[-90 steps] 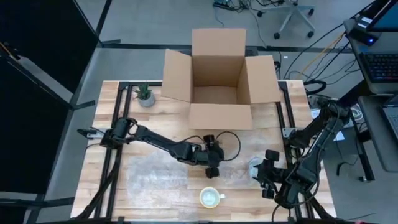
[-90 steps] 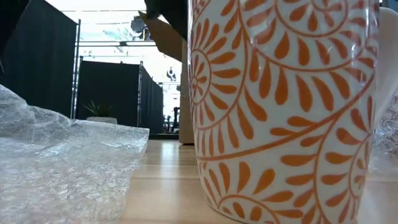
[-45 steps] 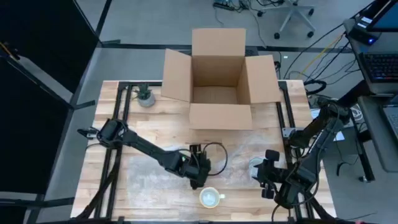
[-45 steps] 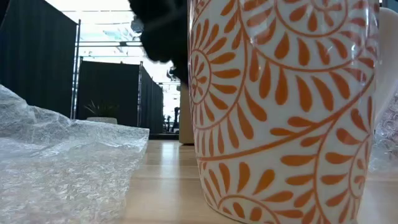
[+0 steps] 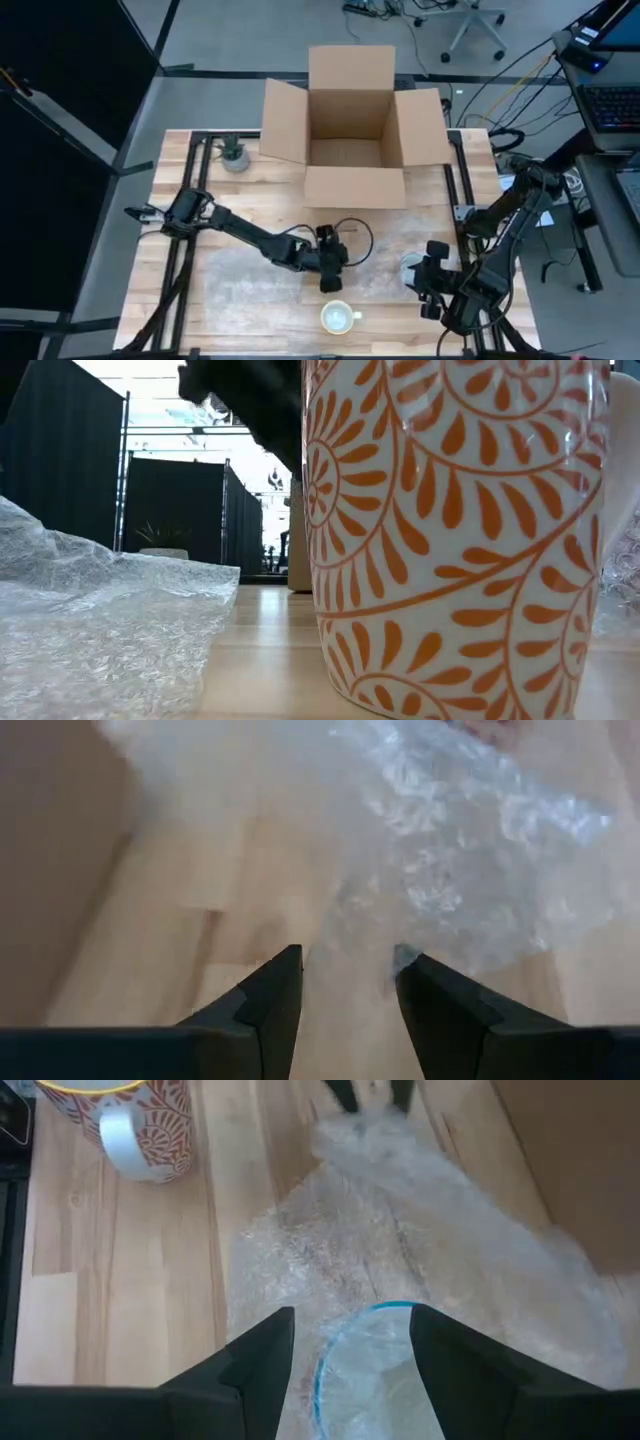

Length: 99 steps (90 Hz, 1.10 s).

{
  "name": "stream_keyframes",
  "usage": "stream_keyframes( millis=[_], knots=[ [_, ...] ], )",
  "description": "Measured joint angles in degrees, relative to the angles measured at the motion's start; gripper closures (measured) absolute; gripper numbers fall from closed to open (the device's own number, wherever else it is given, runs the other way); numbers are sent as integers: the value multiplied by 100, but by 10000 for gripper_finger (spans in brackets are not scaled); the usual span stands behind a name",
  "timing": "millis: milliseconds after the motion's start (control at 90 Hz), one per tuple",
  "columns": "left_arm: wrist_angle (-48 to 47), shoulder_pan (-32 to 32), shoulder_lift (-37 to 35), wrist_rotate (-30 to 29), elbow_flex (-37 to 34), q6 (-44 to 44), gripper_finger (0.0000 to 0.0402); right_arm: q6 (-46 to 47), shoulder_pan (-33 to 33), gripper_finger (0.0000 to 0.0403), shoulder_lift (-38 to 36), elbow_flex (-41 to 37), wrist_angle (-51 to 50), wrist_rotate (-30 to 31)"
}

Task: Wrap mug
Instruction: Wrap the red patterned mug with bubble wrap

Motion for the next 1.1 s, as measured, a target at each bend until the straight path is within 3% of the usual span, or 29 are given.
stream_keyframes(
  millis=[389, 689, 833, 1100],
  knots=[
    [546, 329, 265, -507, 485, 509, 260, 14, -11, 216, 0, 0, 4, 55],
    [1309, 333, 263, -294, 934, 1495, 393, 324, 2, 216, -80, 0, 42, -9],
    [1366, 246, 263, -114, 1262, 1857, 393, 404, 156, 216, -343, 2, 103, -113],
    [1515, 148, 263, 74, 1694, 2151, 394, 869, 329, 216, -550, 2, 52, -889]
  ],
)
